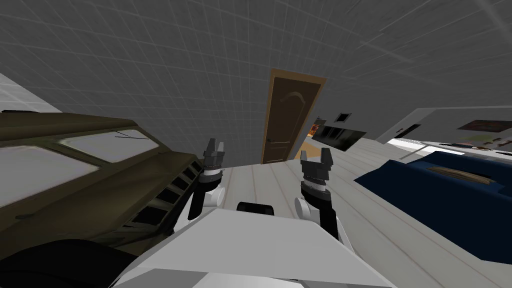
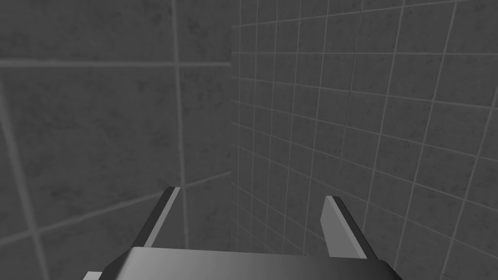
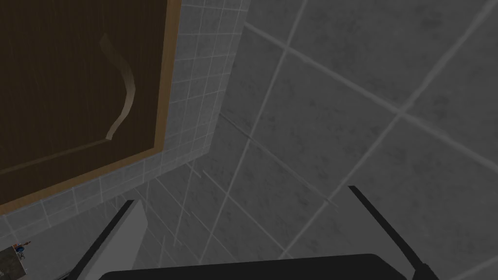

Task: Pull the door open

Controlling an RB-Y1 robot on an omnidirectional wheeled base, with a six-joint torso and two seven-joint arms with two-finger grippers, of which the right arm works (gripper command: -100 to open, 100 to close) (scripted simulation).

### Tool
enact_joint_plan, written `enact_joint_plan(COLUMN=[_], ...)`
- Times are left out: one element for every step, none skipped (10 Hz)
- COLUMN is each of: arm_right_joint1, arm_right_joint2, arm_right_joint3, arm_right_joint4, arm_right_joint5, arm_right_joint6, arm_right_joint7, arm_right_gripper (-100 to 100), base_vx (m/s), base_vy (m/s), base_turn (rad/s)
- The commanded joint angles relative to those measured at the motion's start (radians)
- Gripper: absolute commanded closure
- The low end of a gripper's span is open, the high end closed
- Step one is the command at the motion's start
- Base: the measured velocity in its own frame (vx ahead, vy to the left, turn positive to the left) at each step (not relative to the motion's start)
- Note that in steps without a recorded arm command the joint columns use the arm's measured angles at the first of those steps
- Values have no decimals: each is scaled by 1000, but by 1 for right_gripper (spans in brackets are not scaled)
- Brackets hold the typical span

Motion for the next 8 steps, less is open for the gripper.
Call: enact_joint_plan(arm_right_joint1=[-16, -22, -29, -42, -51, -59, -68, -77], arm_right_joint2=[-12, -16, -21, -29, -35, -40, -46, -51], arm_right_joint3=[-2, -3, -4, -5, -7, -8, -9, -10], arm_right_joint4=[38, 53, 67, 98, 119, 140, 161, 182], arm_right_joint5=[5, 6, 8, 12, 15, 17, 20, 22], arm_right_joint6=[-5, -7, -9, -14, -16, -19, -22, -25], arm_right_joint7=[-7, -10, -13, -19, -23, -27, -31, -35], arm_right_gripper=[-100, -100, -100, -100, -100, -100, -100, -100], base_vx=[108, 119, 98, 108, 126, 114, 88, 83], base_vy=[92, -25, -41, -43, -41, -19, -11, -11], base_turn=[-15, 26, 20, 12, 10, 10, 8, 7])
